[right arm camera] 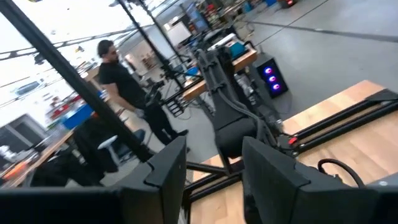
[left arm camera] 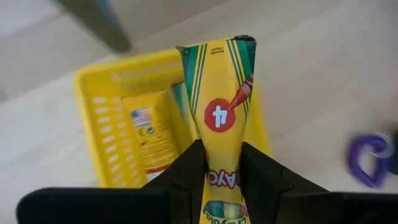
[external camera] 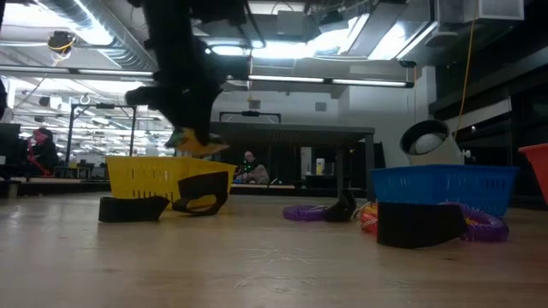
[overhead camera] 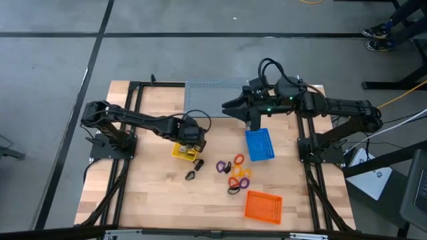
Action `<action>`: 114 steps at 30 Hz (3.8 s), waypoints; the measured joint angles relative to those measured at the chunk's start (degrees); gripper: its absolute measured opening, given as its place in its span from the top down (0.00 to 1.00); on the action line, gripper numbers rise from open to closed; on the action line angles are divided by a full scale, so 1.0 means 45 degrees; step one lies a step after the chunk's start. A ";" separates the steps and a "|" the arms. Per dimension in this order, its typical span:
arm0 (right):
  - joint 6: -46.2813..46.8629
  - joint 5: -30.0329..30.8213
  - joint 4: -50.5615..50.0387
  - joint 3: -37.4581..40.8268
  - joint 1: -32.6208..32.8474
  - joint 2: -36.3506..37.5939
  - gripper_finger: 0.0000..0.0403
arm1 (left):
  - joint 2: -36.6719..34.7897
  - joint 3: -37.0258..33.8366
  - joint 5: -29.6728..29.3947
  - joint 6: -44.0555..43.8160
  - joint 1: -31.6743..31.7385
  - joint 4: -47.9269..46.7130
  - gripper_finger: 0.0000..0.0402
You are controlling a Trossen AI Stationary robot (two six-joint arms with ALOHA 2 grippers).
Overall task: Pick & Place Office Desk Supplies
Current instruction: Put the yellow box of crayons into the yellow bin, then put the black rubber band into the blue bin
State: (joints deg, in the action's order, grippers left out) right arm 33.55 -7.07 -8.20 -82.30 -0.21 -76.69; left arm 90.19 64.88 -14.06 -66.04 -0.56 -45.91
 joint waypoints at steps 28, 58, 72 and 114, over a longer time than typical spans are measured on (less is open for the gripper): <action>-0.0237 -0.1340 -0.0006 0.0000 -0.0193 0.0015 0.60 | -0.0073 -0.1066 -0.0493 -0.2111 -0.0648 0.0901 0.45; 0.0031 -0.1296 0.1144 0.0000 -0.0144 0.0019 0.60 | 0.1485 0.0748 0.1441 0.8183 -0.5976 0.1738 0.52; 0.0244 -0.1318 0.0756 0.0000 0.0114 0.0015 0.60 | 0.3643 0.0751 0.1375 0.7375 -0.5417 0.1823 0.57; 0.0013 -0.5181 0.1363 0.0005 -0.0275 0.1681 0.60 | 0.3373 0.3190 0.7887 0.7722 -0.1893 1.5101 0.99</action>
State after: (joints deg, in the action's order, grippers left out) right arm 33.61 -30.39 -2.06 -82.28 -1.45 -69.12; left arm 105.37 79.24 21.43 -31.29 -9.08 22.04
